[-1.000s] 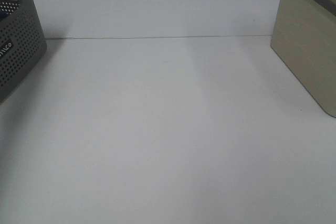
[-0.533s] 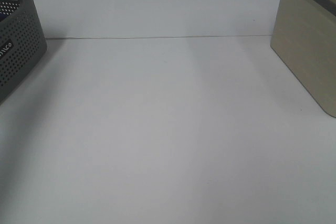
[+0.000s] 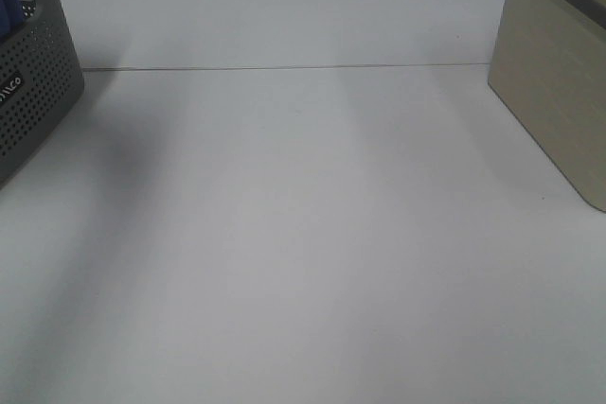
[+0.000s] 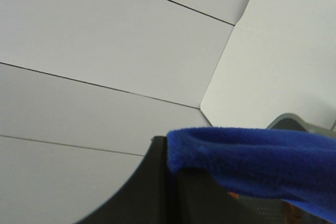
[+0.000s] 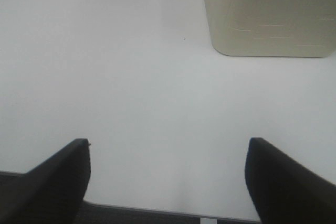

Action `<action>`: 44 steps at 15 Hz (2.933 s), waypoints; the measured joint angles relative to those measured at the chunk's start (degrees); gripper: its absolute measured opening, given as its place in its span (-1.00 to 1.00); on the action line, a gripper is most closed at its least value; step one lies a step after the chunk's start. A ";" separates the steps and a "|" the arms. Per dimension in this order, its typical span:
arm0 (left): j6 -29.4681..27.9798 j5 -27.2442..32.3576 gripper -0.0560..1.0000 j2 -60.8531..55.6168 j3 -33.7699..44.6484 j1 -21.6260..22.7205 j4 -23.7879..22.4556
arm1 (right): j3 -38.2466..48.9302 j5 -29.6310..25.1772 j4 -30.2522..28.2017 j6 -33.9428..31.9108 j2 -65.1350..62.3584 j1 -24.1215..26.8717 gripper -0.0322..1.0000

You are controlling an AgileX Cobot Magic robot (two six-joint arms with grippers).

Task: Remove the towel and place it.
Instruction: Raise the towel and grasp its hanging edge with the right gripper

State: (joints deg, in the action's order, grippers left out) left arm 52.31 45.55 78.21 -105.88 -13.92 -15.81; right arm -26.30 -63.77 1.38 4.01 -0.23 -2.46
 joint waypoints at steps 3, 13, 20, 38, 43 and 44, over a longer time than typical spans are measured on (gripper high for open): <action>-2.23 1.78 -0.89 2.18 0.00 -4.98 -1.15 | 0.00 0.00 0.00 0.00 0.00 0.00 0.59; -4.76 4.76 -0.89 12.55 0.00 -15.99 -2.41 | -1.09 21.26 40.85 37.87 24.98 0.00 0.59; -15.47 -3.15 -0.89 16.50 0.00 -20.34 -2.52 | -1.49 16.79 91.56 91.73 61.36 0.00 0.59; -20.86 -4.76 -0.89 17.53 0.00 -20.34 -0.29 | -42.28 30.65 97.23 90.99 112.36 -29.39 0.59; -20.86 -4.76 -0.89 17.59 0.00 -20.34 0.86 | -46.24 30.48 98.20 92.30 116.60 -30.94 0.59; -20.86 -4.76 -0.89 17.59 0.00 -20.34 0.86 | -46.35 30.48 98.26 92.48 117.00 -30.94 0.59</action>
State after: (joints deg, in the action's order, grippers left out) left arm 31.46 40.79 95.80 -105.88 -34.26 -14.95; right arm -72.65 -33.29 99.64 96.49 116.77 -33.40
